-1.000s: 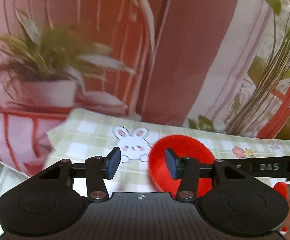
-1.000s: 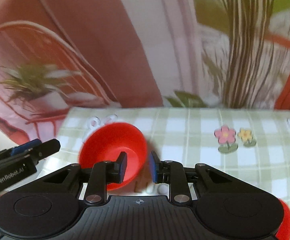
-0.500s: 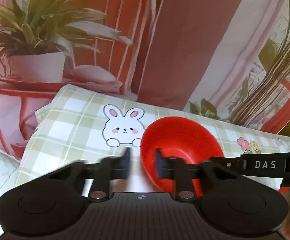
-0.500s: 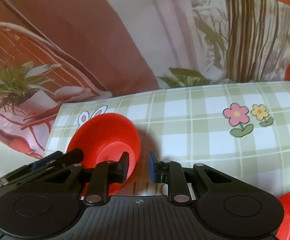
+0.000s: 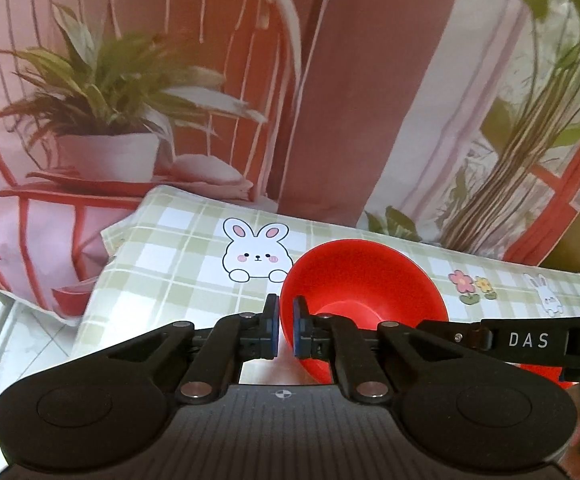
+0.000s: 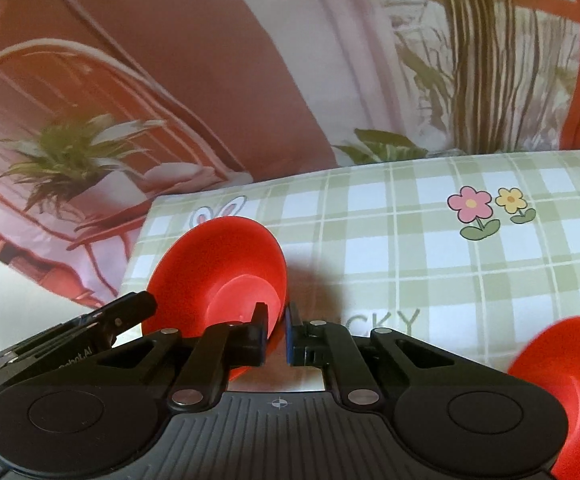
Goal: Organize plates and bowls
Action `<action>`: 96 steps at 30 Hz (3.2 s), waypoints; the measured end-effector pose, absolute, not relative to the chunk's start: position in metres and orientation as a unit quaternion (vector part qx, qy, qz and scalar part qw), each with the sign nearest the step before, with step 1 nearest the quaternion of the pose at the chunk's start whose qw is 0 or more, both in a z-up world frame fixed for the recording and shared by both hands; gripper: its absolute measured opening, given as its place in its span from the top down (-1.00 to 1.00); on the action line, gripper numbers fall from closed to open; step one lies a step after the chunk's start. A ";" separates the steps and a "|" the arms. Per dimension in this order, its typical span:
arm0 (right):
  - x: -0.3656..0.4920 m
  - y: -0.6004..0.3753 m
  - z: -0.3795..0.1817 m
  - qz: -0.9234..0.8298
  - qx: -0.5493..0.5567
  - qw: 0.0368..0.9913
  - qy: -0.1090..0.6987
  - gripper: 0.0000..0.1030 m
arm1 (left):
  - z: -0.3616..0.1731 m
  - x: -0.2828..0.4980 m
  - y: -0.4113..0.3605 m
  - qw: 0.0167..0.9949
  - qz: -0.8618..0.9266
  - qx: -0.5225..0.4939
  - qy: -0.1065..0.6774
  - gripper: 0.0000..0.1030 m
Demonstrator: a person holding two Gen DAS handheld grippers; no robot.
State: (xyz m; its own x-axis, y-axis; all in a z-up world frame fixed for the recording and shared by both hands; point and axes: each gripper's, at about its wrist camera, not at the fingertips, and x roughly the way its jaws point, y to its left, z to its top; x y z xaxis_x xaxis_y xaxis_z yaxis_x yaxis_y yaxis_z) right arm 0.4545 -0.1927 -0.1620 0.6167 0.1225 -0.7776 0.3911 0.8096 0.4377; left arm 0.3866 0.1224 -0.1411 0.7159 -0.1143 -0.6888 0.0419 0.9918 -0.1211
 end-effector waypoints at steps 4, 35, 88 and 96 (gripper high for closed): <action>0.433 -0.187 -0.143 -0.070 0.300 0.853 0.421 0.85 | -0.122 0.362 0.118 0.928 -0.038 -0.041 0.368 0.85; 0.261 -0.228 -0.099 -0.071 0.301 0.875 0.371 0.85 | -0.103 0.260 0.010 0.920 -0.083 0.016 0.382 0.85; 0.235 -0.338 -0.170 -0.129 0.296 0.873 0.366 0.71 | -0.152 0.318 -0.099 0.911 -0.135 0.053 0.387 0.46; 0.180 -0.374 -0.150 -0.151 0.274 0.891 0.328 0.67 | -0.132 0.286 -0.129 0.918 -0.165 0.020 0.361 0.40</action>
